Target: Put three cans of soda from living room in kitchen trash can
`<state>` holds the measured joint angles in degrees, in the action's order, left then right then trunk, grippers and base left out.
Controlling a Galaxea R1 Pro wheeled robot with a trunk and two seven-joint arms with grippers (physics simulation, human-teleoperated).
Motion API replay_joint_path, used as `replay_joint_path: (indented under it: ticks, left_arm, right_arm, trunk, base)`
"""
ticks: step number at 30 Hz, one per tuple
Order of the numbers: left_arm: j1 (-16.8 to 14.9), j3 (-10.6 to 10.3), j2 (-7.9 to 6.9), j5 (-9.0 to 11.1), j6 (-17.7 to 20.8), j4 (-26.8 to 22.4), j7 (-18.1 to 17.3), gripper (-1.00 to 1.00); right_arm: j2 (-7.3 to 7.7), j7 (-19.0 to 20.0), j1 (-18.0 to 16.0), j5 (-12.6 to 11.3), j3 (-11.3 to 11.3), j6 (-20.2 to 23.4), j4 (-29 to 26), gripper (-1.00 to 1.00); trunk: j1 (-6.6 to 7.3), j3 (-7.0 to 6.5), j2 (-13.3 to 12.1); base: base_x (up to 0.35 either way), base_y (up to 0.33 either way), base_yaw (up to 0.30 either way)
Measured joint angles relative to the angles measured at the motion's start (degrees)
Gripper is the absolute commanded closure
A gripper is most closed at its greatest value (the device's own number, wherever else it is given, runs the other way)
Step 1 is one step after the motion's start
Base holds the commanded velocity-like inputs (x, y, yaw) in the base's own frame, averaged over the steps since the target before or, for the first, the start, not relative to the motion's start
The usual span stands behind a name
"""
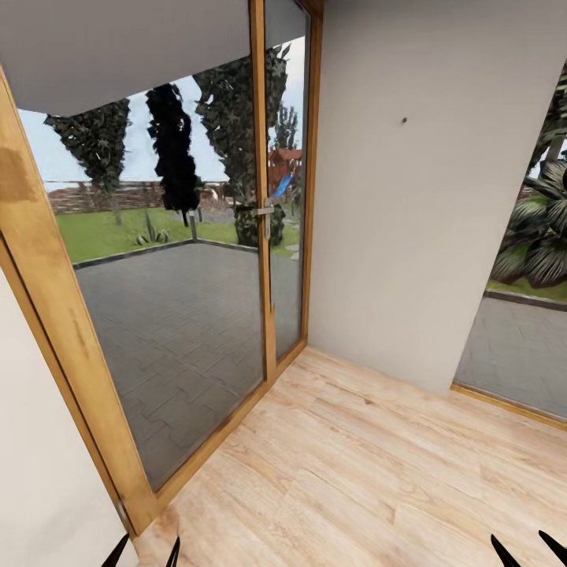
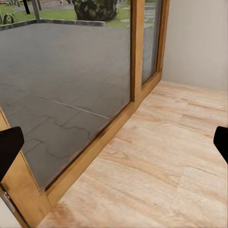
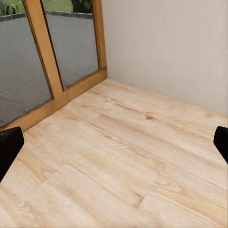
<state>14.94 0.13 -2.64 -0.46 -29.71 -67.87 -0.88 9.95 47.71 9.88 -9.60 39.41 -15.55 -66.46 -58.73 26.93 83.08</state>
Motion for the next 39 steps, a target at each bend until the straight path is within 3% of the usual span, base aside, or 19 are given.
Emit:
replay_joint_path:
  ticks: [15, 30, 39]
  left_arm:
    - [0.0, -0.3, 0.0, -0.1, 0.0, 0.2, 0.0, -1.0]
    - [0.0, -0.1, 0.06, -0.2, 0.1, 0.2, 0.0, -1.0]
    - [-0.1, -0.3, 0.09, -0.3, 0.5, 1.1, -0.1, -1.0]
  right_arm:
    - [-0.27, 0.0, -0.2, 0.0, -0.4, -0.1, 0.3, -1.0]
    - [-0.35, 0.1, -0.2, 0.0, -0.5, -0.2, 0.3, -1.0]
    - [-0.37, 0.1, -0.2, 0.1, -0.5, -0.3, 0.3, -1.0]
  trunk:
    - [0.0, 0.0, 0.0]
    - [-0.01, 0.0, 0.0]
    - [0.0, 0.0, 0.0]
  base:
    - [-0.003, 0.0, 0.0]
    - [-0.145, 0.0, 0.0]
    - [0.112, -0.039, 0.0]
